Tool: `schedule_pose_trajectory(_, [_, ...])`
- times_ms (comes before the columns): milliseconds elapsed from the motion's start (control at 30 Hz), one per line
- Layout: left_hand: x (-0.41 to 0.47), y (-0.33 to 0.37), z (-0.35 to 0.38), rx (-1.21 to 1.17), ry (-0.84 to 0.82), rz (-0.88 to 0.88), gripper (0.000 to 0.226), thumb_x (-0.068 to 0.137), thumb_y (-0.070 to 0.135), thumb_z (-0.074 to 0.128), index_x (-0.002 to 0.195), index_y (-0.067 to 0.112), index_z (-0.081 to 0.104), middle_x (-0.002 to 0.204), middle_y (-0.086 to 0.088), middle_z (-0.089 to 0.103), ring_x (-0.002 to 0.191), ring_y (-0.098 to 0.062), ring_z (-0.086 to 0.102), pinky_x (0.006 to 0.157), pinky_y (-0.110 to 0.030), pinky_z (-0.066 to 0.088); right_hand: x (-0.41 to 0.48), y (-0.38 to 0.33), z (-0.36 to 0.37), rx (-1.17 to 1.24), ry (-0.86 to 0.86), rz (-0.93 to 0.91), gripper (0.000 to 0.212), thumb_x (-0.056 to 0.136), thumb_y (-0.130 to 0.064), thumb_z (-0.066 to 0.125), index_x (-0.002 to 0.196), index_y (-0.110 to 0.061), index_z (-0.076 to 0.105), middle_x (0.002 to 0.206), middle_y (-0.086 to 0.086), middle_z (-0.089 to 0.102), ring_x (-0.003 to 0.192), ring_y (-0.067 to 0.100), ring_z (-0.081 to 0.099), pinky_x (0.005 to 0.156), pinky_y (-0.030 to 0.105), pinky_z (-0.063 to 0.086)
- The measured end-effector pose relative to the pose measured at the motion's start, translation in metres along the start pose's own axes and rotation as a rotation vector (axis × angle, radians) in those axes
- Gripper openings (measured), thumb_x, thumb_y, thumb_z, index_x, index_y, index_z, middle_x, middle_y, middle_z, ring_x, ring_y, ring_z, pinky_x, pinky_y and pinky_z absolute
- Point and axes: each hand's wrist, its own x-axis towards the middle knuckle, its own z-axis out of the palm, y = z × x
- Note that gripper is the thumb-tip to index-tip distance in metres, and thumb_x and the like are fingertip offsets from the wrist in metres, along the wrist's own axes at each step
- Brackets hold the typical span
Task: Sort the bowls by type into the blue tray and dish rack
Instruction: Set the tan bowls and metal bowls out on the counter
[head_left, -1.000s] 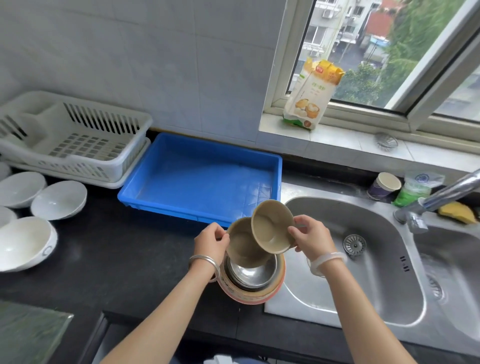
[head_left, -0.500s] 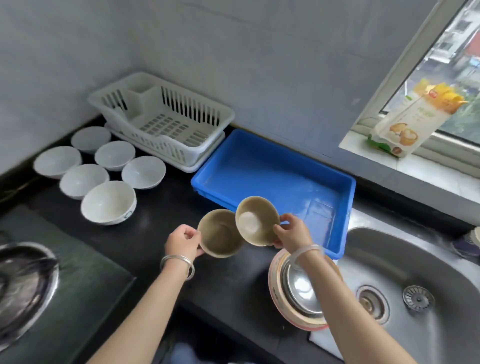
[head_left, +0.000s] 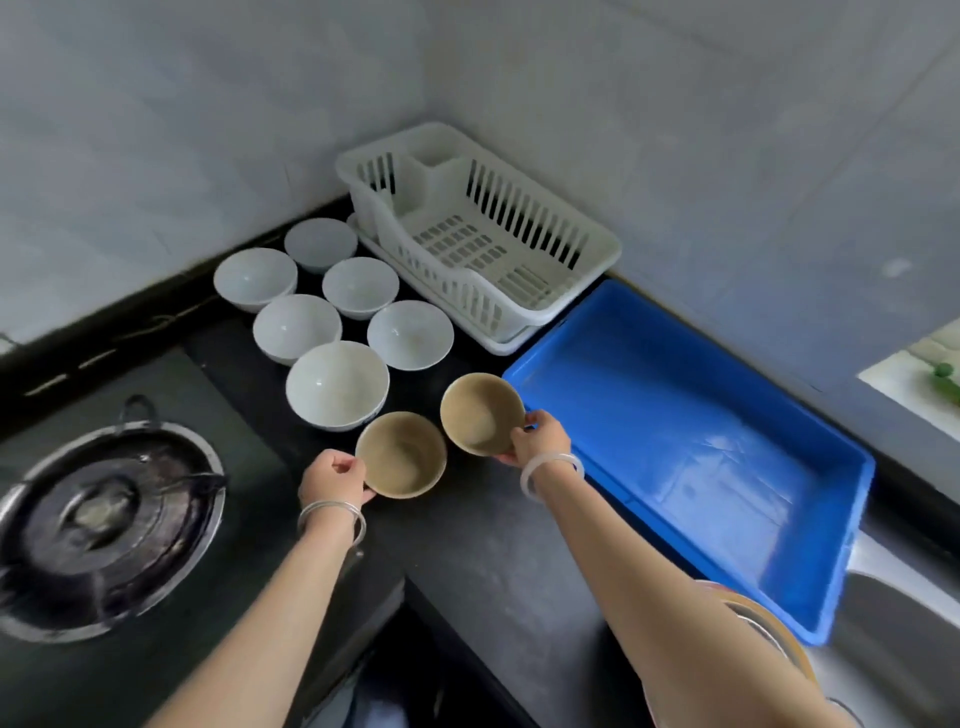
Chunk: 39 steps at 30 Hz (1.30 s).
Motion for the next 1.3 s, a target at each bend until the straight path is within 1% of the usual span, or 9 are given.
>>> schedule_pose_trajectory(167, [0.017,-0.006,-0.001,-0.015,0.007,-0.029,0.022,0.084,0.0,0.056,0.066,0.012,0.053,0.074,-0.007,0.056,0.068,-0.023,0.058,0.073,-0.035,0.055,0.014,-0.015,0.026,-0.087,-0.003,0.023,0.029,0.089,-0.005,0.048,0.117,-0.014,0.051,0.094,0.004,0.05,0.08,0.033,0.065,0.069,0.042,0.06])
schedule_pose_trajectory(333, [0.026,-0.013,0.001,-0.003,0.01,-0.055,0.022,0.084,0.002,0.057,0.065,0.014,0.053,0.074,-0.006,0.057,0.062,-0.019,0.058,0.072,-0.035,0.056,0.024,-0.015,0.042,-0.109,0.025,0.015,0.028,0.091,-0.005,0.046,0.117,-0.012,0.052,0.079,0.0,0.052,0.063,0.021,0.063,0.078,0.043,0.058])
schedule_pose_trajectory(400, [0.027,-0.015,0.001,-0.001,0.015,-0.058,0.022,0.084,0.003,0.057,0.066,0.015,0.054,0.08,-0.01,0.059,0.067,-0.024,0.059,0.073,-0.037,0.057,0.025,-0.014,0.046,-0.099,0.046,0.021,0.029,0.091,-0.004,0.046,0.118,-0.013,0.052,0.088,0.004,0.057,0.075,0.026,0.066,0.076,0.039,0.058])
schedule_pose_trajectory(500, [0.029,-0.016,0.001,-0.001,0.009,-0.055,0.014,0.084,0.003,0.057,0.073,0.013,0.056,0.086,-0.012,0.06,0.073,-0.027,0.06,0.073,-0.036,0.057,0.023,-0.013,0.05,-0.006,0.062,0.072,0.03,0.091,-0.003,0.045,0.119,-0.014,0.051,0.104,0.009,0.057,0.091,0.031,0.066,0.061,0.03,0.056])
schedule_pose_trajectory(633, [0.03,-0.017,0.001,-0.003,0.0,-0.04,0.007,0.085,0.004,0.057,0.084,0.011,0.059,0.089,-0.011,0.061,0.078,-0.028,0.06,0.073,-0.037,0.057,0.025,-0.012,0.054,0.1,0.024,0.113,0.032,0.092,-0.003,0.046,0.122,-0.015,0.049,0.104,0.009,0.056,0.093,0.031,0.066,0.081,0.039,0.058])
schedule_pose_trajectory(833, [0.031,-0.023,0.002,0.001,-0.022,-0.053,0.016,0.087,0.008,0.058,0.101,0.007,0.065,0.094,-0.01,0.064,0.064,-0.019,0.061,0.077,-0.04,0.058,0.026,-0.01,0.053,0.15,-0.064,0.135,0.038,0.093,-0.008,0.046,0.13,-0.017,0.044,0.097,0.005,0.058,0.075,0.019,0.065,0.085,0.039,0.057])
schedule_pose_trajectory(1000, [0.028,-0.023,0.001,-0.041,-0.017,-0.06,0.027,0.088,0.008,0.056,0.115,0.004,0.062,0.109,-0.016,0.065,0.077,-0.026,0.063,0.08,-0.037,0.056,0.017,-0.013,0.049,0.155,-0.134,0.145,0.046,0.095,-0.018,0.048,0.139,-0.016,0.036,0.095,0.003,0.057,0.09,0.022,0.066,0.088,0.04,0.055])
schedule_pose_trajectory(1100, [0.021,-0.02,0.0,-0.03,-0.031,-0.048,0.034,0.09,0.011,0.053,0.123,0.005,0.057,0.119,-0.017,0.062,0.09,-0.029,0.064,0.084,-0.038,0.055,0.009,-0.013,0.042,0.126,-0.146,0.137,0.047,0.095,-0.02,0.048,0.14,-0.017,0.036,0.111,0.008,0.059,0.096,0.022,0.064,0.09,0.039,0.054])
schedule_pose_trajectory(1300, [-0.005,-0.02,-0.009,0.286,-0.017,0.099,0.04,0.093,0.018,0.044,0.132,0.011,0.05,0.134,-0.011,0.055,0.12,-0.03,0.053,0.105,-0.042,0.04,-0.019,-0.004,0.01,-0.071,-0.114,-0.07,0.035,0.096,-0.026,0.044,0.131,-0.021,0.046,0.122,0.003,0.057,0.098,0.019,0.062,0.089,0.036,0.053])
